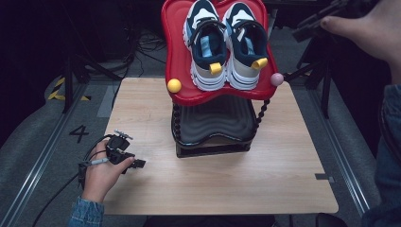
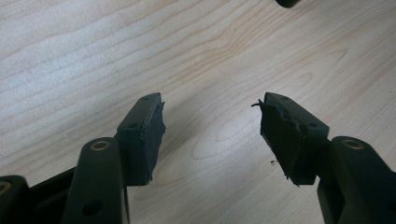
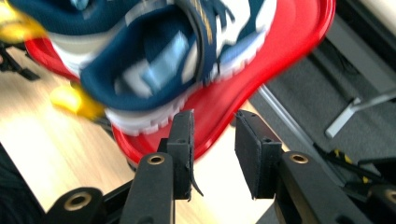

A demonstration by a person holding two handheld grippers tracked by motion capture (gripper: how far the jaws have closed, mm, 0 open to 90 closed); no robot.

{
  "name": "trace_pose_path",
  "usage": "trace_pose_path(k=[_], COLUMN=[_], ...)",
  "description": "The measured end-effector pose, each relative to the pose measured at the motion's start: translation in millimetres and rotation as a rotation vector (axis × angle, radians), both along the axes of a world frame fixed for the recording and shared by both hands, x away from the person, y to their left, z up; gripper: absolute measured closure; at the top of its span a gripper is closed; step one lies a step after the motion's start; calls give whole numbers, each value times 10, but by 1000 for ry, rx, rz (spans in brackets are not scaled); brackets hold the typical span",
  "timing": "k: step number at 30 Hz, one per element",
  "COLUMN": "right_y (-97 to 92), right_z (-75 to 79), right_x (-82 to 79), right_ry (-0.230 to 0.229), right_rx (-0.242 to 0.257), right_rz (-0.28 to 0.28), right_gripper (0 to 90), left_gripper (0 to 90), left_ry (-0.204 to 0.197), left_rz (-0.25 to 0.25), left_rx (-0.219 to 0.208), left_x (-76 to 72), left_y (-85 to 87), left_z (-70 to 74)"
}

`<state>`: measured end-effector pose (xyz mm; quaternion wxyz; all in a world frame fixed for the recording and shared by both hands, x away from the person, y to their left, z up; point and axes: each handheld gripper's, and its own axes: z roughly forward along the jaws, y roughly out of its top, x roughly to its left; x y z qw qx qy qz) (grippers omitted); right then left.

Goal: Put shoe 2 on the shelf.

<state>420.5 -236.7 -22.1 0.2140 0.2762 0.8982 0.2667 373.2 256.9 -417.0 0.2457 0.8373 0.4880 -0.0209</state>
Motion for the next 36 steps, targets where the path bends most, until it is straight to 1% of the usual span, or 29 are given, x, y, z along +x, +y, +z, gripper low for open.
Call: trace_pose_path(k=[3,6,7,8,9,10,11,13,16,17,18,19,20,21,23,25,26,27,28,29,30,31,32,34,36], right_y=[-169,-314,-380,-380,-431,-536,-567,-645,-760,-801,-825,-859,-883,-918,-967,-1002,-1002,-1043,-1058,-1058,-1073,-1101,-1115,-1144,-1166], right_z=[-148,-292,-360,-360,-415,-548,-595,-725,-932,-1024,-1081,-1173,-1225,-1309,-1422,-1536,-1536,-1698,-1764,-1764,-1826,-1950,-2010,-2128,-2226], right_x=[-53,-77,-84,-84,-90,-107,-112,-125,-132,-134,-133,-139,-139,-142,-140,-142,-142,-143,-141,-141,-141,-141,-137,-133,-126], right_ry=[20,41,44,44,52,63,70,85,103,113,117,133,139,148,156,167,167,179,186,186,196,213,221,243,258], right_rx=[-2,3,6,6,7,9,14,17,17,17,17,20,20,23,32,31,31,32,37,37,38,38,45,50,53], right_rz=[-22,-38,-45,-45,-51,-69,-70,-81,-89,-94,-94,-105,-105,-111,-109,-114,-114,-112,-112,-112,-115,-123,-122,-131,-137], right_gripper=[679,673,670,670,669,665,663,658,648,643,636,636,633,632,626,618,618,610,609,609,609,608,608,608,608], left_gripper=[399,399,398,398,398,398,398,398,397,397,397,397,397,397,397,396,397,396,396,396,396,396,396,396,396], left_ry=[-10,-5,-6,-6,-4,0,-7,-6,-10,-7,-5,-7,-7,-7,-6,1,1,-7,-11,-11,-7,-4,1,-6,-4], left_rz=[-8,-7,-8,-8,-14,-10,-12,-3,-1,4,4,6,6,1,3,10,10,12,9,9,13,14,14,14,9], left_rx=[2,-2,-2,-2,4,3,4,3,3,0,1,1,1,6,8,4,4,6,9,9,5,3,3,4,7], left_x=[36,62,67,67,78,78,85,83,84,80,79,77,77,78,76,70,70,74,79,79,79,86,88,97,105], left_y=[-14,-35,-40,-40,-39,-41,-33,-25,-7,-6,-1,0,0,6,5,2,2,5,9,9,6,6,6,3,2], left_z=[15,13,11,11,10,9,6,8,16,18,21,20,20,18,15,20,20,25,27,27,29,30,32,26,27])
